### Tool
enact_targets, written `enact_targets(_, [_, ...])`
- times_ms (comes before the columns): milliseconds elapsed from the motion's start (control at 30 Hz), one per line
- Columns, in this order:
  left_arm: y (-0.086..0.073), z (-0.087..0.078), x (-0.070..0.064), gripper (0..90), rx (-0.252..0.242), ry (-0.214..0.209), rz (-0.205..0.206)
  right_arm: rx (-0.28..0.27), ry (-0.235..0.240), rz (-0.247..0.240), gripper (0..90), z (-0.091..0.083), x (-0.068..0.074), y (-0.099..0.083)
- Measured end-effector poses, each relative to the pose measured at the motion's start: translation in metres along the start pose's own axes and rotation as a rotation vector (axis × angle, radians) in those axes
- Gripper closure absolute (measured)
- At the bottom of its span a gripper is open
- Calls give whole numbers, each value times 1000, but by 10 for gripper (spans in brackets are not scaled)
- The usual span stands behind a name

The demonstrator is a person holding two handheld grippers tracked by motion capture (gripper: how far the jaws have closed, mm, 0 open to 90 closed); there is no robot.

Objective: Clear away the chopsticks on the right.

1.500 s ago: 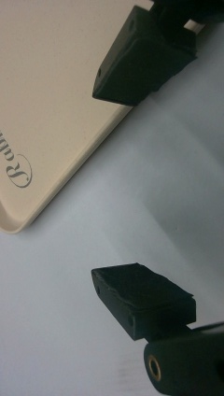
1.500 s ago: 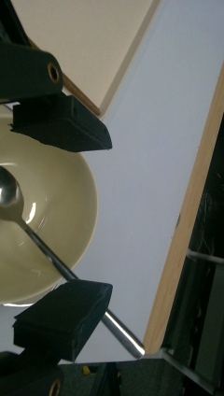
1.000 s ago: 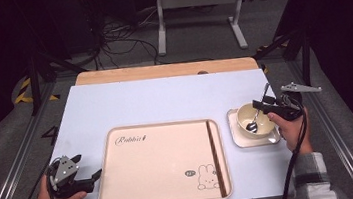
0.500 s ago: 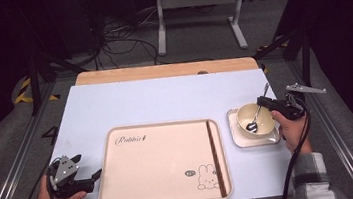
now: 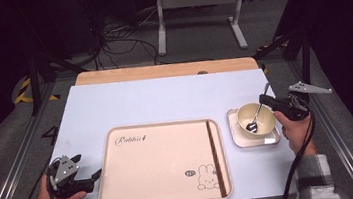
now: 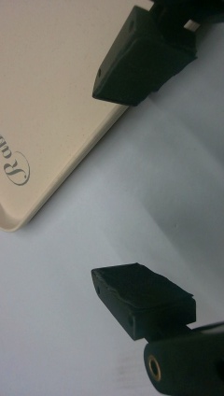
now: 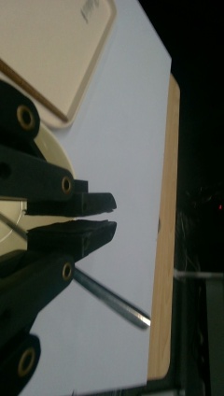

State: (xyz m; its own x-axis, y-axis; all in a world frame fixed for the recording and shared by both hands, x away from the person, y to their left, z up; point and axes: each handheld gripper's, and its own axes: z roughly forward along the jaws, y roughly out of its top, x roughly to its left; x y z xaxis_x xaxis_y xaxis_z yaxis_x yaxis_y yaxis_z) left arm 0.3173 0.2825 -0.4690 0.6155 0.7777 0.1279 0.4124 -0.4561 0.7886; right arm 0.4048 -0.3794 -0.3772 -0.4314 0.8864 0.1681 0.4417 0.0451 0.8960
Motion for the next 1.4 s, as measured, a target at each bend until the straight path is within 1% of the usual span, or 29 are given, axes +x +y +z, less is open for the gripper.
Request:
enact_targets(33, [0, 0, 0, 140, 0, -2, -4, 7, -26, 19, 813, 0, -5, -2])
enact_targets(67, [0, 0, 1, 140, 1, -2, -4, 9, -26, 30, 792, 0, -8, -3])
enact_targets(167, [0, 1, 1, 139, 5, 0, 0, 19, -65, 38, 705, 1, -12, -4])
enact_targets(200, [0, 1, 1, 139, 5, 0, 0, 21, -69, 44, 668, 2, -14, -5])
enact_targets(233, [0, 1, 1, 139, 5, 0, 0, 21, -69, 44, 668, 2, -14, -5])
enact_targets(267, [0, 0, 1, 139, 4, 0, -2, 23, -73, 50, 637, 3, -15, -5])
enact_targets(300, [0, 0, 0, 139, 2, 0, -5, 44, -62, 73, 572, 10, -20, -7])
enact_targets(333, [0, 0, 0, 139, 1, 1, -5, 44, -62, 73, 572, 10, -20, -7])
enact_targets(367, [0, 0, 0, 139, 2, 1, -6, 52, -49, 90, 553, 13, -23, -8])
enact_targets(467, [0, 0, 0, 139, 3, 2, -2, 77, -14, 139, 545, 26, -32, -14])
enact_targets(500, [0, 0, 1, 138, 1, -1, -5, 90, 3, 163, 575, 33, -36, -17])
enact_targets(533, [0, 1, 1, 138, 1, -2, -5, 96, 22, 173, 612, 35, -37, -19])
enact_targets(567, [0, 1, 1, 138, 1, -2, -5, 96, 22, 173, 612, 35, -37, -19])
enact_targets(600, [0, 1, 1, 138, 1, -1, -4, 93, 34, 175, 650, 36, -38, -20])
enact_targets(667, [0, 0, 1, 138, 1, 3, -2, 66, 50, 184, 782, 33, -39, -20])
enact_targets(700, [0, 0, 1, 137, -1, 3, -3, 47, 48, 178, 817, 29, -38, -19])
enact_targets(767, [0, -1, 2, 137, 0, 9, -4, 21, 68, 173, 854, 24, -38, -17])
enact_targets(833, [0, -1, 2, 137, -1, 10, -3, 7, 73, 166, 868, 20, -36, -16])
enact_targets(867, [0, -1, 1, 137, -4, 9, -2, -2, 85, 162, 876, 18, -35, -15])
enact_targets(933, [0, -2, 1, 137, -4, 10, 1, -9, 84, 148, 888, 15, -32, -13])
enact_targets(1033, [0, -2, 1, 137, -7, 11, -1, -25, 98, 124, 900, 11, -27, -9])
enact_targets(1133, [0, -2, 1, 137, -8, 11, -1, -32, 89, 89, 900, 6, -22, -6])
enact_targets(1200, [1, -2, 1, 137, -10, 11, -3, -43, 89, 82, 900, 3, -20, -4])
enact_targets(1300, [1, -3, 1, 137, -13, 17, -6, -67, 74, 59, 900, -2, -16, 0])
enact_targets(1400, [1, -3, 1, 137, -18, 17, -7, -100, 77, 43, 900, -10, -12, 4])
